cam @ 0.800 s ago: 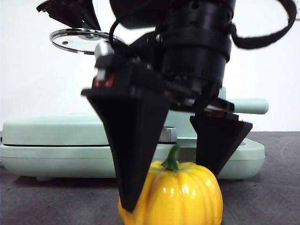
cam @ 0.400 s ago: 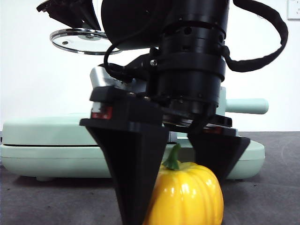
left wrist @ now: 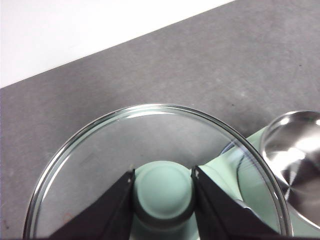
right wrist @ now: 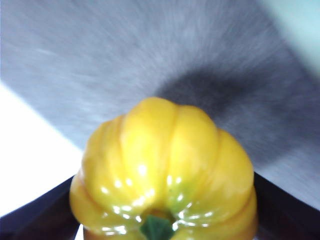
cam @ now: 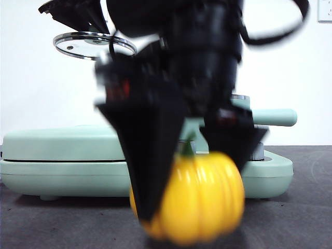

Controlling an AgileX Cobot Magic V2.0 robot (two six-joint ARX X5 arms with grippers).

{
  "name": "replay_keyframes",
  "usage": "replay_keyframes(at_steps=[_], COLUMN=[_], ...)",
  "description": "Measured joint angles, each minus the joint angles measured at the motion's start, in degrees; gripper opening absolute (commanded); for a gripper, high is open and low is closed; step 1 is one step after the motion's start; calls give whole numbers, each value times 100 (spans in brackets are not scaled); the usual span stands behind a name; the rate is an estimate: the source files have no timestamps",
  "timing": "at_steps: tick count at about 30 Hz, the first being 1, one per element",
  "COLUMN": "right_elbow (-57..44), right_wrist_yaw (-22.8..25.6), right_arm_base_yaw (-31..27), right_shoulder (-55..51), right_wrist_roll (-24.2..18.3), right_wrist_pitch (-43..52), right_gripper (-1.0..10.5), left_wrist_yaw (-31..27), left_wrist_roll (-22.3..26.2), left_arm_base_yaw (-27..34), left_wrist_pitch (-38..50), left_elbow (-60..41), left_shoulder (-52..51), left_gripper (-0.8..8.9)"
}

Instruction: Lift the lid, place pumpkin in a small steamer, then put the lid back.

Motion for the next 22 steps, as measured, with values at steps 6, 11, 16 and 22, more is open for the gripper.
replay_keyframes(at_steps=[6,11,16,22], right_elbow=[1379,2437,3239,3906], right_wrist_yaw=[-2,166,293,319], right_arm_base_yaw=[-339,-975,-1731,-2487], right_shoulder=[0,0,31,444], right_wrist_roll=[-240,-372,-555,-763], right_wrist_pitch=[-1137,-1412,-1554,-1541], right_gripper=[279,279,279,279], left_wrist_yaw=[-4,-2,-2,-2], left_wrist_roll=[-4,-63,-70,-129], left_arm_base_yaw=[160,205,205,205], left_wrist_pitch=[-2,0,0,0], left_elbow=[0,0,0,0], left_shoulder=[0,0,0,0], left_gripper=[80,80,80,80])
